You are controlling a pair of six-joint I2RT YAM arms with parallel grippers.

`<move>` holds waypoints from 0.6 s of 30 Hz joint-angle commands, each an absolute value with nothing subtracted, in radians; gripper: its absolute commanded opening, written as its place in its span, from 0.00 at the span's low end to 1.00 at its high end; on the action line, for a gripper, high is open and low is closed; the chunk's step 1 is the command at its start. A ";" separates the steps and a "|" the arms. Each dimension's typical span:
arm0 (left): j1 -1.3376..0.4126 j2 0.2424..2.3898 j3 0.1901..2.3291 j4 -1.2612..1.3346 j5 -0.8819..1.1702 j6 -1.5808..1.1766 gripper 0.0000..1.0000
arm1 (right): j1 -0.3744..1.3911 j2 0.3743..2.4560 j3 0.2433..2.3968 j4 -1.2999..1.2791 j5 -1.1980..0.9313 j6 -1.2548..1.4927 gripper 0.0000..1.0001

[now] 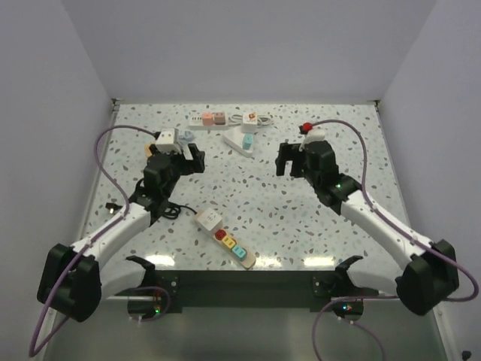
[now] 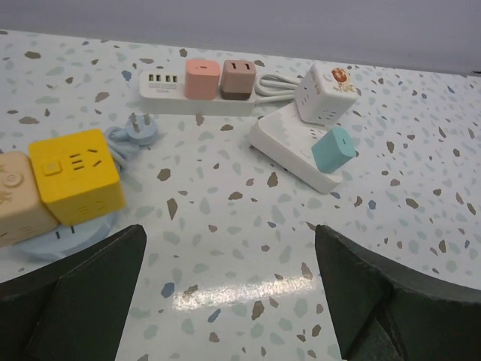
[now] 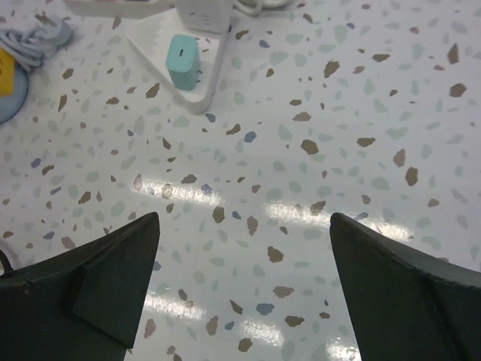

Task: Insert the plug

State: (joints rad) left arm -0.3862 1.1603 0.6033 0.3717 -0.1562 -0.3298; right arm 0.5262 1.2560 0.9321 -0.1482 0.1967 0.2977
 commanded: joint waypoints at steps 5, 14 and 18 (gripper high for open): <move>-0.382 0.980 0.673 0.107 -0.379 -0.322 1.00 | 0.515 0.826 0.695 -0.123 0.486 0.295 0.98; -0.385 0.919 0.707 0.040 -0.405 -0.302 1.00 | 0.514 0.629 0.658 -0.201 0.607 0.284 0.98; -0.384 0.916 0.704 0.046 -0.405 -0.293 1.00 | 0.514 0.621 0.663 -0.215 0.609 0.278 0.98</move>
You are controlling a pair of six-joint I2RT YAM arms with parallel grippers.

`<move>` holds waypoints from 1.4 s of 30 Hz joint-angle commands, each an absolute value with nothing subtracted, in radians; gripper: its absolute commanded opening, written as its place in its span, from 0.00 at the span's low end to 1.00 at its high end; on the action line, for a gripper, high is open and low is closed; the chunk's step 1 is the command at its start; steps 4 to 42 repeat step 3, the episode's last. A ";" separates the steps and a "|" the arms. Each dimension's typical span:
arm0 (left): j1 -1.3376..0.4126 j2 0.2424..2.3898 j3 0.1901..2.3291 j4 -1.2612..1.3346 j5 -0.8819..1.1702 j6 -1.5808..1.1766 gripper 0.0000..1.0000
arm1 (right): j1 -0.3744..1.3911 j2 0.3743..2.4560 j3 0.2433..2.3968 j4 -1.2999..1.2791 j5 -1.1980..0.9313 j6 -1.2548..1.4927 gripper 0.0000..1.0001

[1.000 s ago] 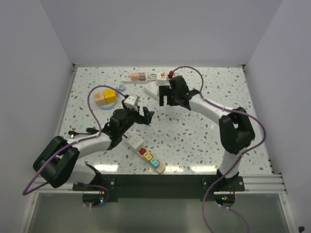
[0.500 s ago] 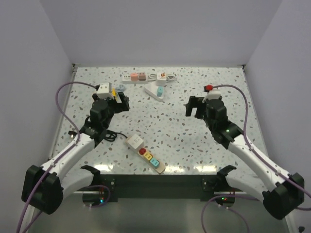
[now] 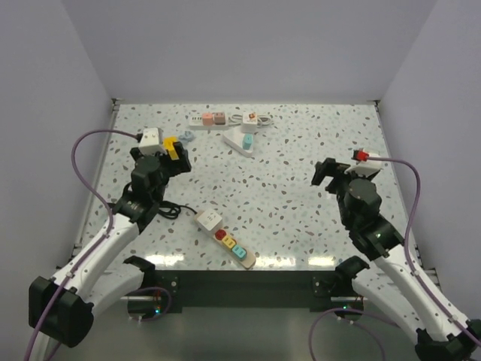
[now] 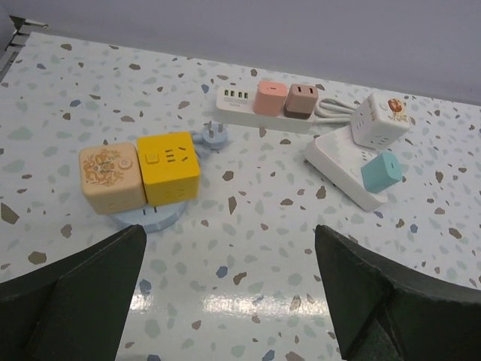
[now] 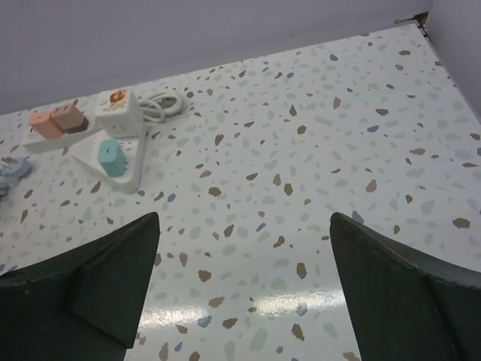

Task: Insert the plug

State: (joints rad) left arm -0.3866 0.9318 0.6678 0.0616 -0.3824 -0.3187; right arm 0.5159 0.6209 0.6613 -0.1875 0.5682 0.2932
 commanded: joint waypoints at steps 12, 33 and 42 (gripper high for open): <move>-0.385 0.913 0.704 0.051 -0.402 -0.291 1.00 | 0.514 0.623 0.666 -0.218 0.607 0.275 0.98; -0.385 0.913 0.704 0.051 -0.402 -0.291 1.00 | 0.514 0.623 0.666 -0.218 0.607 0.275 0.98; -0.385 0.913 0.704 0.051 -0.402 -0.291 1.00 | 0.514 0.623 0.666 -0.218 0.607 0.275 0.98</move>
